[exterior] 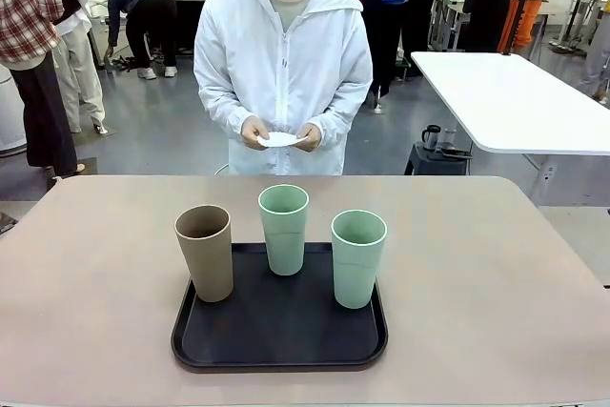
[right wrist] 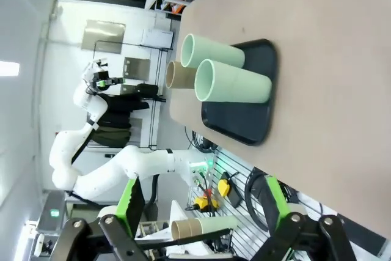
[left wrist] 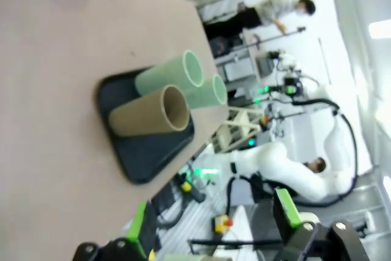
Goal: Place coasters on the table and set cups on them.
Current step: Pick up one Reusable plastic cup and place it on a coaster set by the human.
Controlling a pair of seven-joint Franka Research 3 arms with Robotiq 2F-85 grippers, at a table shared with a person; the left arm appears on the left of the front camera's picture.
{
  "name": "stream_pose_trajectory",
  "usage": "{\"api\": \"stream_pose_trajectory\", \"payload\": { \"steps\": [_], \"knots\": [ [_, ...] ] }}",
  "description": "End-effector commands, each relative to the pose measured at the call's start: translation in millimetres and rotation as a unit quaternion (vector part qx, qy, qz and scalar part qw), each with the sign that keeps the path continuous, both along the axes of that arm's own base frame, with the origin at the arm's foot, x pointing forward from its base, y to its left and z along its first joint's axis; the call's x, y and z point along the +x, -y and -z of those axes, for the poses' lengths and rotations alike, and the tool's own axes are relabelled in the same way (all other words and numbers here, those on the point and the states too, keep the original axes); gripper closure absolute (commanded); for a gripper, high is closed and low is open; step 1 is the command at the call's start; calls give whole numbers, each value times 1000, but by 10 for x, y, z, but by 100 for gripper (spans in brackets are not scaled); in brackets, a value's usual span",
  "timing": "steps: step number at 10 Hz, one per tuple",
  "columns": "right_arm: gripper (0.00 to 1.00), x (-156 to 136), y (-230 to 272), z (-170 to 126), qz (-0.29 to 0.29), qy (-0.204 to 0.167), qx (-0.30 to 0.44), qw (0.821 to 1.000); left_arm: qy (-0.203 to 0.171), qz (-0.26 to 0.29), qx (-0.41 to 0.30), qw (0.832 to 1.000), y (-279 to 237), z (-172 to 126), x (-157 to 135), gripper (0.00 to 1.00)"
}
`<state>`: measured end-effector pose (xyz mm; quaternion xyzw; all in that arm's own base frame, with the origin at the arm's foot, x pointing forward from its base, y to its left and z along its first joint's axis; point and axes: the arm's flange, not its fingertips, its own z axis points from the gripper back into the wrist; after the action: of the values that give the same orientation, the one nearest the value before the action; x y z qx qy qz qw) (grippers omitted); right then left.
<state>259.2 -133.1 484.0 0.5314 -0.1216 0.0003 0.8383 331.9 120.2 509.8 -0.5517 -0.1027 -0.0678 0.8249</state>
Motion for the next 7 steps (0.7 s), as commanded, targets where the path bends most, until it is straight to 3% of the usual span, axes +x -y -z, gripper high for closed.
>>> {"api": "stream_pose_trajectory", "payload": {
  "steps": [1, 7],
  "knots": [
    [0, -316, -107, 178, 7, 1, -16, 1000, -28, -32, -5, 999, -59, -1, -131, 0],
    [0, -471, 144, 387, 28, -12, -10, 999, -68, -90, 3, 994, -141, 258, -211, 0]
  ]
}}
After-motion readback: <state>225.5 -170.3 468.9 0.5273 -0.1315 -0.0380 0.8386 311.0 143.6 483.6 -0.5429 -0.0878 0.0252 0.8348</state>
